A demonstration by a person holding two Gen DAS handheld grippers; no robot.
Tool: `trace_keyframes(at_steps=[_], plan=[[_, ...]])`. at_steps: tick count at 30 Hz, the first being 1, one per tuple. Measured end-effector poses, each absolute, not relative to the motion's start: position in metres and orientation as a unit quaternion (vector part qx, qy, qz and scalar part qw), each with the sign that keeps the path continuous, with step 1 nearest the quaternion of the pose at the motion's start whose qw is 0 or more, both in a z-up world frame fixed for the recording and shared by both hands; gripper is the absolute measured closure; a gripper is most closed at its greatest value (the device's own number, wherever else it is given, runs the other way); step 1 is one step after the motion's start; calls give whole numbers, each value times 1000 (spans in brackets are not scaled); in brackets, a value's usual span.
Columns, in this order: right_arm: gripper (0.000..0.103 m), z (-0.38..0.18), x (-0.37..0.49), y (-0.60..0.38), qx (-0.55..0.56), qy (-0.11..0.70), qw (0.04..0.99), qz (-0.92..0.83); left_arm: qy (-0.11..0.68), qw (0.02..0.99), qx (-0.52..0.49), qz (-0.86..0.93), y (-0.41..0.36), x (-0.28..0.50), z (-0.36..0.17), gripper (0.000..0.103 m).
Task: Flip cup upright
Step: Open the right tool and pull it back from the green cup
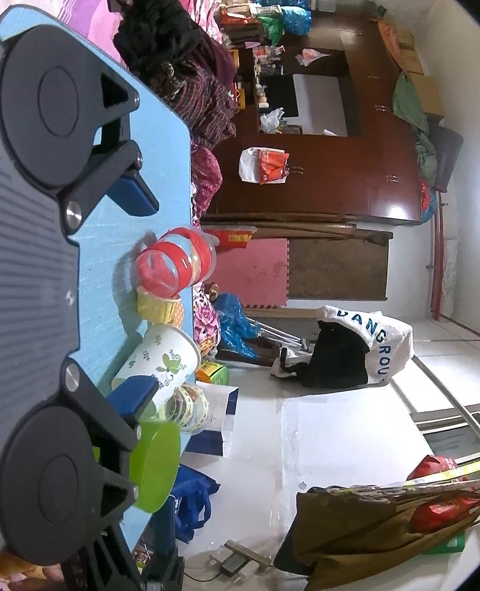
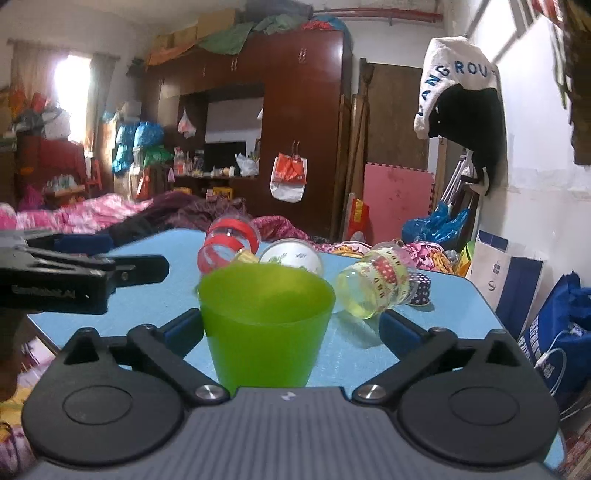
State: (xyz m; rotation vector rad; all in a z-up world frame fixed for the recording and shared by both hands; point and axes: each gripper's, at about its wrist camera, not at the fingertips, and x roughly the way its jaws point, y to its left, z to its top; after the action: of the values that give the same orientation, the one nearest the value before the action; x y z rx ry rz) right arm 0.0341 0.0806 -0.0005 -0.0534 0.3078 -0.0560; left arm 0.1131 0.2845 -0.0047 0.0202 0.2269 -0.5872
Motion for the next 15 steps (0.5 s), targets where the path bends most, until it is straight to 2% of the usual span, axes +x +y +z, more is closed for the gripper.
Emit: trace_keyframes(at_steps=[10, 15], plan=[[1, 20, 5, 48, 56, 128, 990, 24, 115, 950, 15, -290, 286, 110, 1, 8], [1, 23, 9, 37, 44, 175, 983, -33, 146, 942, 25, -301, 282, 93, 13, 8]])
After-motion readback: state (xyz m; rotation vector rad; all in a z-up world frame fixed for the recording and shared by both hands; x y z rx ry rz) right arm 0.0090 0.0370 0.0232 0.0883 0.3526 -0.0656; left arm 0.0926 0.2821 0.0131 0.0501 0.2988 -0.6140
